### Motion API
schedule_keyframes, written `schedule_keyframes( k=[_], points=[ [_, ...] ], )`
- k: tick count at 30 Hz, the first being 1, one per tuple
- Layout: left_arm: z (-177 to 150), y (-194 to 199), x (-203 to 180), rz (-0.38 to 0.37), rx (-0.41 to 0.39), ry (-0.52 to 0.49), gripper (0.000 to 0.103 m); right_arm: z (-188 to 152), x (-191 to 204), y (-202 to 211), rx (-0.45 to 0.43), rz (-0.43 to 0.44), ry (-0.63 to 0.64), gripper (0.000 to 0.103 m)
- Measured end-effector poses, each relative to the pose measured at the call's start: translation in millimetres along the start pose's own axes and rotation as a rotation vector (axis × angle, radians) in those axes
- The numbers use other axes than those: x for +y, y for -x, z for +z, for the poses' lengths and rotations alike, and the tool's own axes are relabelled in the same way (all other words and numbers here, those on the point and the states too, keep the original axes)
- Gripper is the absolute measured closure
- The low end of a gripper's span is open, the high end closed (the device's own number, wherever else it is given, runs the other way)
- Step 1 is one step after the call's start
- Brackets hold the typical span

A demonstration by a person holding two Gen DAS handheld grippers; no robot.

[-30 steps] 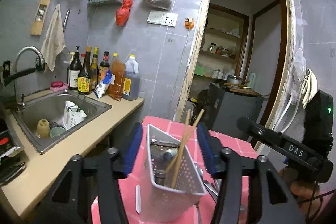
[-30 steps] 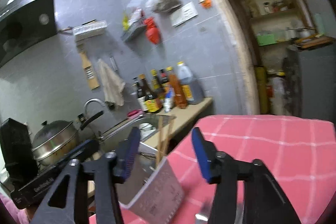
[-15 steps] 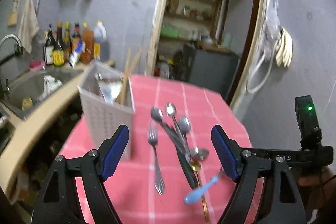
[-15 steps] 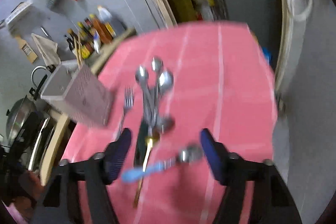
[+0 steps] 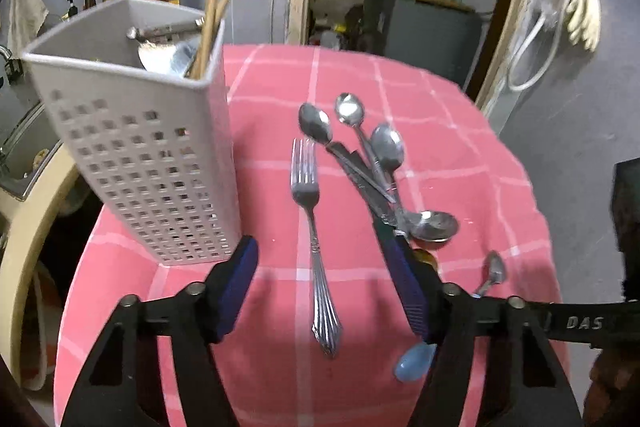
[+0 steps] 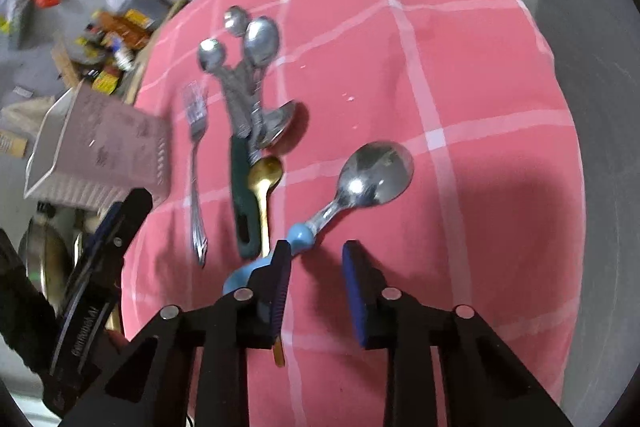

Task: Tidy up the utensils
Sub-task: 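Grasp a silver fork with the left tool while the right tool grasps a blue-handled spoon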

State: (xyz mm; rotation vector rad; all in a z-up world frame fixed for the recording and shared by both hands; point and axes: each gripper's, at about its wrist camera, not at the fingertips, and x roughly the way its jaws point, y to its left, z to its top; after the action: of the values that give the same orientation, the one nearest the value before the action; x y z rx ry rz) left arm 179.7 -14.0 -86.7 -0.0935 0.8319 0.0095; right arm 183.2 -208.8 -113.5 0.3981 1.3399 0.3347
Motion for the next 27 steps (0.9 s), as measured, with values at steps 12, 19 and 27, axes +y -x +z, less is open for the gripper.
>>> schedule_keyframes(
  k=[12,19,27],
  points=[
    [15.6,-48.2,1.7,0.019,0.077,0.074,0.066,36.9,-8.8,-10.1,0.036,-0.021,-0.028,0.093],
    [24.7,-66.1,3.8,0.073,0.135,0.109,0.08,50.8,-2.5,-10.2,0.026,-0.018,0.045,0.098],
    [29.6,-75.0,1.5,0.154,0.19,0.115,0.101,69.5,-14.1,-8.2,0.029,0.03,0.065,0.1]
  ],
)
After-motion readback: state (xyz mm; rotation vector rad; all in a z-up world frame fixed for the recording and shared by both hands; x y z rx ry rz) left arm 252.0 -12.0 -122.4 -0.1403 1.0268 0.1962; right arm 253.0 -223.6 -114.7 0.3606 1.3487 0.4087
